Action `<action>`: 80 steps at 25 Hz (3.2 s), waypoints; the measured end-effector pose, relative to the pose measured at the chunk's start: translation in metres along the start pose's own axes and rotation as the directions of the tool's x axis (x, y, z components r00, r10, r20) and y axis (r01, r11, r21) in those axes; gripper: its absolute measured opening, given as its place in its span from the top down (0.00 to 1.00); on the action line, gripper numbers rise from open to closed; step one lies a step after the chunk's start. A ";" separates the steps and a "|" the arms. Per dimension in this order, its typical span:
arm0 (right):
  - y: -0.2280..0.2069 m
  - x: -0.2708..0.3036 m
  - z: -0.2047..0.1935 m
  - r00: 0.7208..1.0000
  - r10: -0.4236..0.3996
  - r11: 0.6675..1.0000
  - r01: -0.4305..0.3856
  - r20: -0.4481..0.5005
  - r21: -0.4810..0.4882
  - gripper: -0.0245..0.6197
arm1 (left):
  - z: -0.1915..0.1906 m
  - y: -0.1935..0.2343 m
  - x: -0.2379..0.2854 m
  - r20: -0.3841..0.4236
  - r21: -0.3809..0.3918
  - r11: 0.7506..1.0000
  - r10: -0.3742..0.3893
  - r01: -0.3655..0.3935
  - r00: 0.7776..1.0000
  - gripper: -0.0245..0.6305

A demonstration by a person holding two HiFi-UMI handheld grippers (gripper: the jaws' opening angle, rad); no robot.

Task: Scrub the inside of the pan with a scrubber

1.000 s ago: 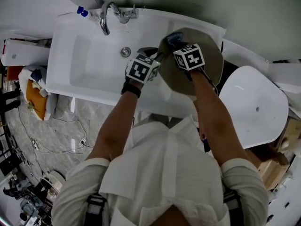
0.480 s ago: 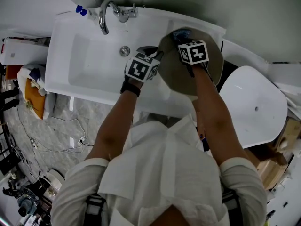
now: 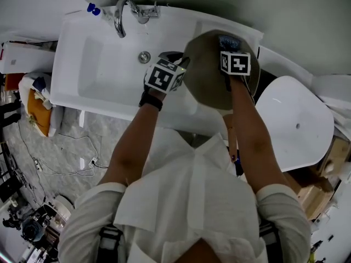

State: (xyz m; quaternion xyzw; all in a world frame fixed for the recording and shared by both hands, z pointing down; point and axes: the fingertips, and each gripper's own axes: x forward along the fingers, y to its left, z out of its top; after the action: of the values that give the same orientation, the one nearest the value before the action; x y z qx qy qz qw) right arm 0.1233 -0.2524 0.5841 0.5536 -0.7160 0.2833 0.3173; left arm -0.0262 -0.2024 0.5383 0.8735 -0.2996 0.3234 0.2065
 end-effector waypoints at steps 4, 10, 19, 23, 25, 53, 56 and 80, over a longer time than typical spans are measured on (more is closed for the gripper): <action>0.049 0.014 0.009 0.990 0.136 0.982 -0.139 -0.028 -0.130 0.89 | 0.001 0.000 0.001 0.006 -0.015 1.000 -0.008 0.008 1.000 0.82; 0.121 0.003 0.000 0.917 0.392 0.884 -0.398 -0.076 -0.244 0.89 | 0.001 0.001 0.001 0.009 -0.022 1.000 0.005 -0.005 1.000 0.82; 0.164 -0.032 -0.050 0.757 0.571 0.710 -0.650 -0.318 -0.271 0.89 | 0.002 0.003 0.001 0.007 -0.043 0.999 0.022 -0.022 1.000 0.82; 0.171 -0.053 -0.077 0.664 0.595 0.616 -0.739 -0.454 -0.273 0.89 | 0.003 0.004 0.001 0.004 -0.055 0.998 0.044 -0.043 0.999 0.83; 0.170 -0.065 -0.089 0.615 0.597 0.584 -0.773 -0.515 -0.246 0.89 | 0.003 0.004 0.001 0.001 -0.054 0.997 0.056 -0.056 0.998 0.83; -0.007 -0.007 0.012 0.999 -0.032 0.966 0.021 0.037 0.256 0.89 | 0.004 0.002 0.003 -0.035 -0.061 0.995 0.072 -0.074 0.997 0.85; -0.030 -0.026 -0.008 0.993 -0.110 0.936 0.093 0.032 0.338 0.89 | 0.004 0.002 0.002 -0.045 -0.053 0.996 0.073 -0.076 0.996 0.85; 0.098 0.009 -0.010 0.948 0.302 0.922 -0.317 -0.101 -0.221 0.88 | 0.005 0.003 0.004 -0.055 -0.068 0.995 0.066 -0.070 0.996 0.85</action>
State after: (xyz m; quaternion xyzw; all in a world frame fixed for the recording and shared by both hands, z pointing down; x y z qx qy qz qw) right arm 0.0278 -0.2283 0.5925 0.3826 -0.8120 0.2613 0.3549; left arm -0.0236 -0.2091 0.5382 0.8461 -0.3347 0.3427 0.2336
